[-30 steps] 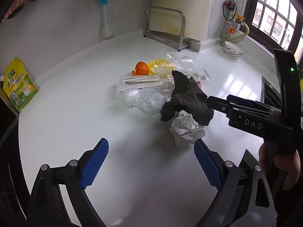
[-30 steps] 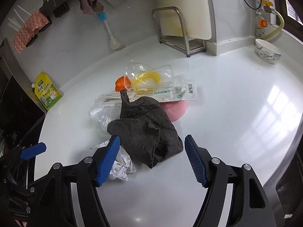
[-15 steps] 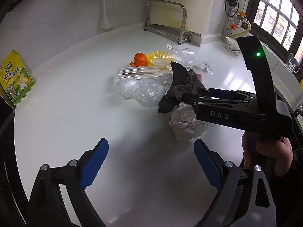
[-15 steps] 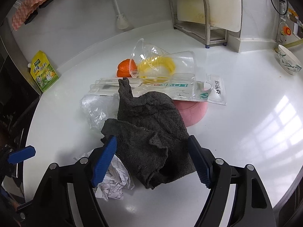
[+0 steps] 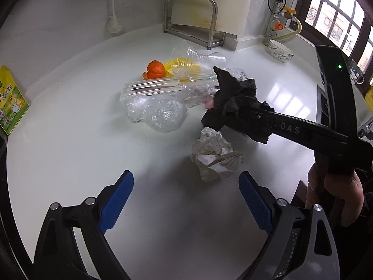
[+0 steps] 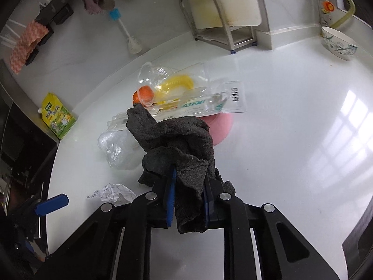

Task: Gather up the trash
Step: 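Lift the grey cloth with the right tool while the left tool grasps the crumpled paper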

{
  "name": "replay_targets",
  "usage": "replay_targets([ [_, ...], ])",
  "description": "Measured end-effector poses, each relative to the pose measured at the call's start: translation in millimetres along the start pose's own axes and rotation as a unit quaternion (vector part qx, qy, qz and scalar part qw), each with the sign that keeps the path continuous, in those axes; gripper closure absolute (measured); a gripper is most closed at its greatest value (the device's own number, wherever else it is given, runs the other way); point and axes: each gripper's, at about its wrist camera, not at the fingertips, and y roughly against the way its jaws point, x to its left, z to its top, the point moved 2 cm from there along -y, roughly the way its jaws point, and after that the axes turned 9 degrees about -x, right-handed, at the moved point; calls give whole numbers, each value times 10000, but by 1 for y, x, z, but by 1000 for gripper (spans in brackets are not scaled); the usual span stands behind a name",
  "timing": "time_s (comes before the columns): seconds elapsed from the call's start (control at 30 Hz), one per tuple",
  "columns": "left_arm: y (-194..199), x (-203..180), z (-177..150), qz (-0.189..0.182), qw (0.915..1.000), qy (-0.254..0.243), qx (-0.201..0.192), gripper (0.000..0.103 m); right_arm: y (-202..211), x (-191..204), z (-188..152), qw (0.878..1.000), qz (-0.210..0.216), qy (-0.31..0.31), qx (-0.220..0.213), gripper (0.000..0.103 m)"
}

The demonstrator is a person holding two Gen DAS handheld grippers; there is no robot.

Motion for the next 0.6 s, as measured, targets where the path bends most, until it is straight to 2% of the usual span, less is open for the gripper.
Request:
replay_targets([
  [0.23, -13, -17, 3, -98, 9999, -81, -90, 13, 36, -37, -6, 9970, -434, -518, -387, 86],
  [0.4, -35, -23, 6, -12, 10000, 0, -6, 13, 60, -49, -18, 9939, -687, -680, -538, 86],
  [0.6, -51, -24, 5, 161, 9999, -19, -25, 13, 80, -54, -35, 9912, -772, -875, -622, 86],
])
